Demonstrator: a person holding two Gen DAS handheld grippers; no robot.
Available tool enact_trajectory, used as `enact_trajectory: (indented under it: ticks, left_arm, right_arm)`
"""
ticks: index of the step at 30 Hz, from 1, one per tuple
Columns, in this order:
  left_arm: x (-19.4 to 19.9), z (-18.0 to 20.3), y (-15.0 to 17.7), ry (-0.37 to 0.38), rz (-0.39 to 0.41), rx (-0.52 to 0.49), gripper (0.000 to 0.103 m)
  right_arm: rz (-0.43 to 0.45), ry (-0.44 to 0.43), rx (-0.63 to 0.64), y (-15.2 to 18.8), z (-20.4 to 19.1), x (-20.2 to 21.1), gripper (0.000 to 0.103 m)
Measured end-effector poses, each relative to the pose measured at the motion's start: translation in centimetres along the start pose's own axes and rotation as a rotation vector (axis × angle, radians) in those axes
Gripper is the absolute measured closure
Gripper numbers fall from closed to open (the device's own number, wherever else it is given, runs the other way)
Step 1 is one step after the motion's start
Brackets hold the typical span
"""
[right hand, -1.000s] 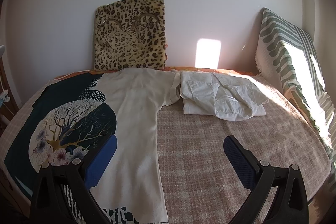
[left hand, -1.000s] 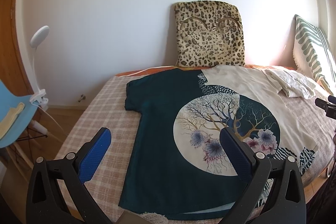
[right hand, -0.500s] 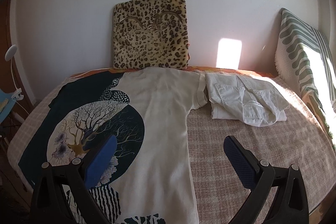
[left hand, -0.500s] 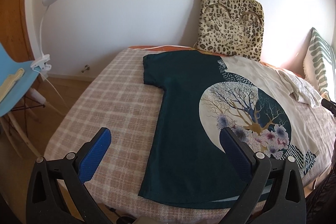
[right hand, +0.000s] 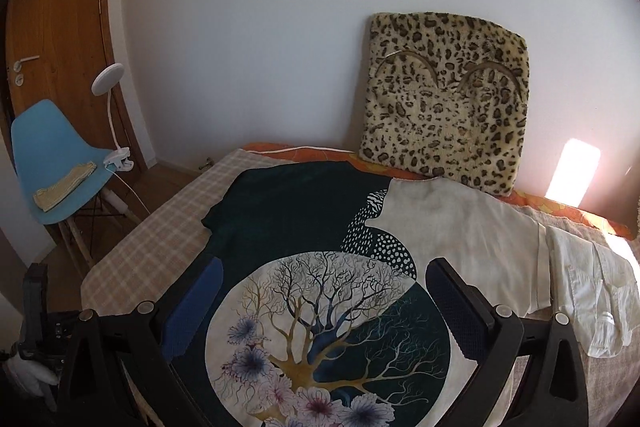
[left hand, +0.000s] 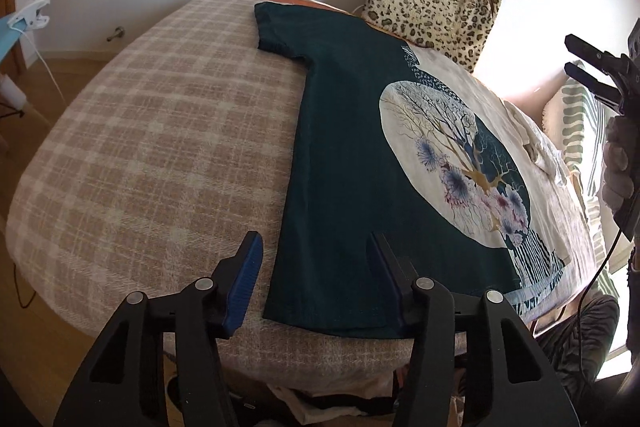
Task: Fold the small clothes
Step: 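Grasp the green T-shirt hem with the left tool while the right tool grasps its shoulder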
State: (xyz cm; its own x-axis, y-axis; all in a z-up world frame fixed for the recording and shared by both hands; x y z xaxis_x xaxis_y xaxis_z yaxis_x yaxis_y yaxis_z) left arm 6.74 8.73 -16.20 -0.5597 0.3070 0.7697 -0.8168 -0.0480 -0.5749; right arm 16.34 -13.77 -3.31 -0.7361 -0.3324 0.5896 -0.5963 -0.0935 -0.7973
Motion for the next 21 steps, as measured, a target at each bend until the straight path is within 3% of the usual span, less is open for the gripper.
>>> enact_trajectory:
  ticks: [6,10,12,21]
  left_arm:
    - [0.1,-0.3,-0.7,-0.046,-0.054,-0.094,0.062]
    - [-0.8,-0.5,-0.4,-0.010,-0.087,-0.097,0.069]
    - [-1.4,-0.3,-0.1,0.011,-0.087,-0.098,0.074]
    - [-1.9,-0.3,0.0,0.024,-0.029,-0.078,0.076]
  right_arm:
    - [-0.097,-0.116,-0.003,-3.5,-5.0,-5.9,0.000]
    - [-0.154,-0.169,-0.040,-5.4,-7.6,-10.0,0.000]
    - [-0.178,-0.179,-0.049,-6.2,-8.8,-12.2,0.001]
    - [-0.309,-0.187,0.008,-7.5,-14.7,-22.9,0.007]
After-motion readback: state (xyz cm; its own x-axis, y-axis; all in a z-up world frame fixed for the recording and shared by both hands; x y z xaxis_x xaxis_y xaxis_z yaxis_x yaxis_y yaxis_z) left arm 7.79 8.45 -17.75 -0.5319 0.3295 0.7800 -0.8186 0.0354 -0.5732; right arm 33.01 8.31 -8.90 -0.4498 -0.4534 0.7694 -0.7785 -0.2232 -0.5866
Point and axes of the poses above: each gripper's, at about its wrist camera, not at the fingertips, and x roughly against the way its jaws point, z to its right, y to its underside, the point moved 9 cm from there along -x, roughly the way its jaws point, and after that the axes turned 6 degrees about -x, right-handed, at the moved point
